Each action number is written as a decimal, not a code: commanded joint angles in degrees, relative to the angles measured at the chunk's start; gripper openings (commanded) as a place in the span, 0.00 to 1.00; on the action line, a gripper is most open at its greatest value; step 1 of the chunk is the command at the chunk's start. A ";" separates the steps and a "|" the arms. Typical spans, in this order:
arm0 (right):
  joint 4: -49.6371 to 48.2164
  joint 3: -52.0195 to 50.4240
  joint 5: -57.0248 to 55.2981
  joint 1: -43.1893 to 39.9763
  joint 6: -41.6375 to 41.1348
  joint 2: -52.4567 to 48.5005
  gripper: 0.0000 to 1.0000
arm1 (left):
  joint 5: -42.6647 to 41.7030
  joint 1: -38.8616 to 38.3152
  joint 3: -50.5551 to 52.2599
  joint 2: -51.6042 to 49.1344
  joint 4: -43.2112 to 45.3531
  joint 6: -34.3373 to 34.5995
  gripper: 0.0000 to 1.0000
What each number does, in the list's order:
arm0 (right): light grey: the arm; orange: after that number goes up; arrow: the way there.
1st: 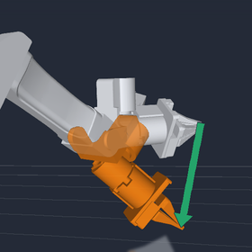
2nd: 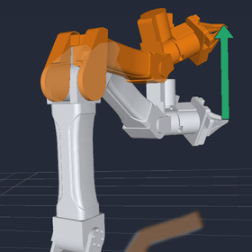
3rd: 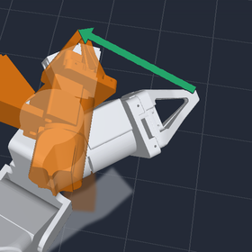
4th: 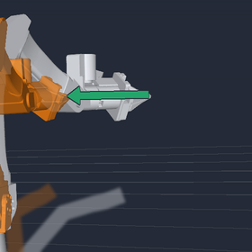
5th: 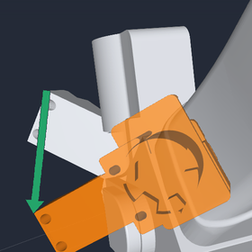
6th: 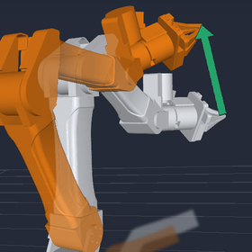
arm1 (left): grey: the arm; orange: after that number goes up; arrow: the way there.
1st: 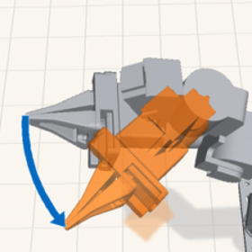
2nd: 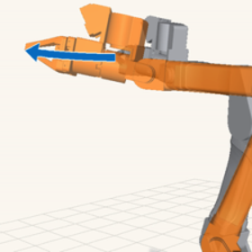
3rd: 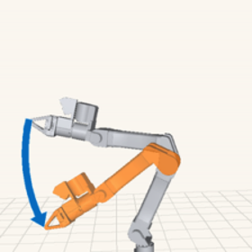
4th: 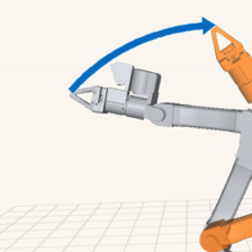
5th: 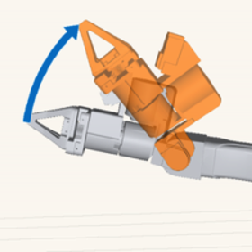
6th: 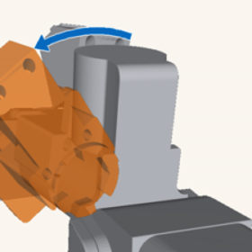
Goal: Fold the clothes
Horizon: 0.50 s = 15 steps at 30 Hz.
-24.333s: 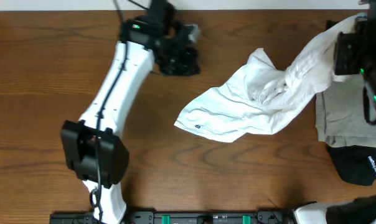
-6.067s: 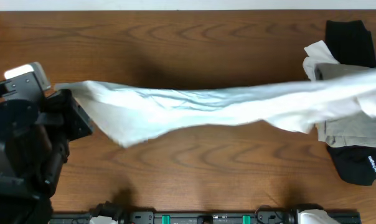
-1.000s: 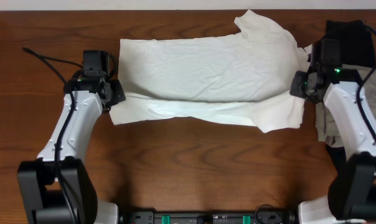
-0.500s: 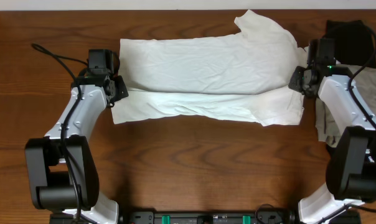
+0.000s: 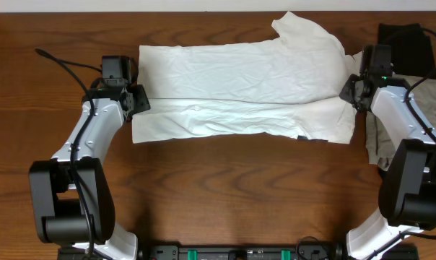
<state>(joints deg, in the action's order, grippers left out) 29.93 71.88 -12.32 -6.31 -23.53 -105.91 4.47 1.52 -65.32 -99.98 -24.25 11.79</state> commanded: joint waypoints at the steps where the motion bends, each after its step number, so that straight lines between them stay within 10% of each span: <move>1: -0.24 0.07 -1.38 -0.59 -0.22 -0.24 0.16 | -0.15 0.39 0.20 -0.24 -0.79 -1.95 0.66; 15: 3.39 0.31 2.12 -0.59 3.04 2.67 0.19 | -0.20 0.39 0.20 -0.24 -7.72 -2.10 0.66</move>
<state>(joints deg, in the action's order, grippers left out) 31.77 71.88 -11.57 -6.33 -22.50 -105.80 4.45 1.52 -65.32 -99.98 -31.31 10.44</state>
